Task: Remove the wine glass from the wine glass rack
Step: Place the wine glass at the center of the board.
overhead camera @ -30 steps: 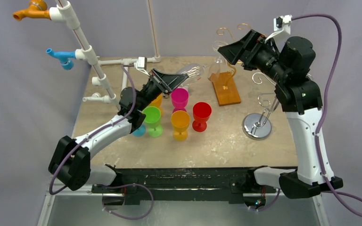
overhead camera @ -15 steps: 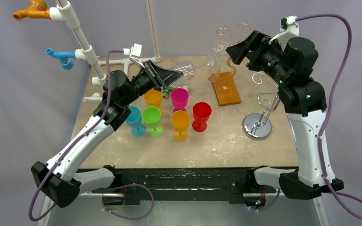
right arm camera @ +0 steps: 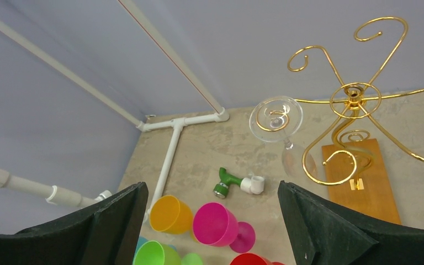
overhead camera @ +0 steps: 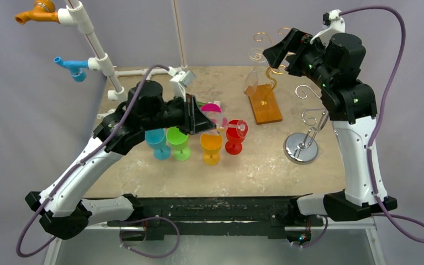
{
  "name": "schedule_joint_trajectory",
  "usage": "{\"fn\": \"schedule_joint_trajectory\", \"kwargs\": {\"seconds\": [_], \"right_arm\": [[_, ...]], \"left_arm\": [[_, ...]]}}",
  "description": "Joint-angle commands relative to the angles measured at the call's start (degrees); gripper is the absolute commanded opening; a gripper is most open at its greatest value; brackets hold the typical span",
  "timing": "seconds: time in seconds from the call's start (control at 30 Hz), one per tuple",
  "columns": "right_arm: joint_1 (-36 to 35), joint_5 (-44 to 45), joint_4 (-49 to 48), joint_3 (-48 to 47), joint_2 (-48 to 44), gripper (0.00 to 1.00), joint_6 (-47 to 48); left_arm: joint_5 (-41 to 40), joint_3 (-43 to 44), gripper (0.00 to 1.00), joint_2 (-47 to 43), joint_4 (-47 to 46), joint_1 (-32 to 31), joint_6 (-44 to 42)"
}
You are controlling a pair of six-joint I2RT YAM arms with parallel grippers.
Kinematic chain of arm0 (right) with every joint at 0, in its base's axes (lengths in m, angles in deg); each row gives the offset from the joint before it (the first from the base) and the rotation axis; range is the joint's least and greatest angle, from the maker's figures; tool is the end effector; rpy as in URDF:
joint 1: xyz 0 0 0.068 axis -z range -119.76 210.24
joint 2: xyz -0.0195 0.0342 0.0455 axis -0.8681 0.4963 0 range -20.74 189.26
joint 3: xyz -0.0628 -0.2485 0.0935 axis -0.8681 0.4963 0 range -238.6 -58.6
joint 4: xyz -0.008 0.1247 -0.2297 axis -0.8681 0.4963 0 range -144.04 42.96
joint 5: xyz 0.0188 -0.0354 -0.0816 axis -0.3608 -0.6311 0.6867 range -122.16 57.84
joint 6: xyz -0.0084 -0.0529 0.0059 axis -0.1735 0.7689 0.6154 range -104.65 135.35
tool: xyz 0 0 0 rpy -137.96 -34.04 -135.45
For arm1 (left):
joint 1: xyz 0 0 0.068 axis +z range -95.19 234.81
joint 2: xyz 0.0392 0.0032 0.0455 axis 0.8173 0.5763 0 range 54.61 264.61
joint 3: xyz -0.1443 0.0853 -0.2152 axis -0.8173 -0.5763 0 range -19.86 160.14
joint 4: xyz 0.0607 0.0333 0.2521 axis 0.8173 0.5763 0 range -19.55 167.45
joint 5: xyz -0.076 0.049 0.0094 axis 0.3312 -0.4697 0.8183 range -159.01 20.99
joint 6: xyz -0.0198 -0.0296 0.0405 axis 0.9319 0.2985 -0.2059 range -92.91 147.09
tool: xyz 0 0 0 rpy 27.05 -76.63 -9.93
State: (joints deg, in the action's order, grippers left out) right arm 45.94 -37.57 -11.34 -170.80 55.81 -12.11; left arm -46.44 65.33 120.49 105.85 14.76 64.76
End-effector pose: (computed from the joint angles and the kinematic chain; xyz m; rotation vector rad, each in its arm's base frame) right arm 0.2234 0.0604 0.5484 0.1265 1.7278 0.6219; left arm 0.1644 -0.1559 0.4624 0.3450 2.0127 -1.2670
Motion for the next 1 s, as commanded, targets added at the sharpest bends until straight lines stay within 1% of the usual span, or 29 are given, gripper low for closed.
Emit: {"fn": "schedule_joint_trajectory", "kwargs": {"seconds": [0.0,0.1,0.27,0.47,0.7,0.8,0.97], "right_arm": [[-0.13,0.76,0.0,-3.7,1.13,0.99,2.0],[-0.11,2.18,1.1,-4.5,1.58,0.99,2.85],[-0.13,5.85,2.49,-4.69,1.58,0.99,3.73],[0.16,10.95,3.13,-4.58,2.25,0.99,3.54],[3.64,5.96,1.36,-2.15,2.81,0.99,1.27],[6.06,4.6,0.86,-1.3,2.83,0.99,0.48],[8.39,2.21,-1.27,1.48,1.47,0.99,-0.6]], "left_arm": [[-5.09,4.47,0.0,2.42,8.41,-9.08,-4.92],[-8.65,5.59,0.0,4.37,10.21,-13.5,-5.58],[-12.41,8.9,0.0,9.85,14.05,-19.59,-7.31],[-18.95,12.61,0.0,16.47,19.13,-23.49,-9.62],[-26.39,17.55,0.0,24.4,22.62,-28.65,-12.13],[-27.62,18.43,0.0,26.9,23.6,-29.2,-13.23],[-26.92,19.22,0.0,30.95,24.79,-29.27,-15.02]]}}
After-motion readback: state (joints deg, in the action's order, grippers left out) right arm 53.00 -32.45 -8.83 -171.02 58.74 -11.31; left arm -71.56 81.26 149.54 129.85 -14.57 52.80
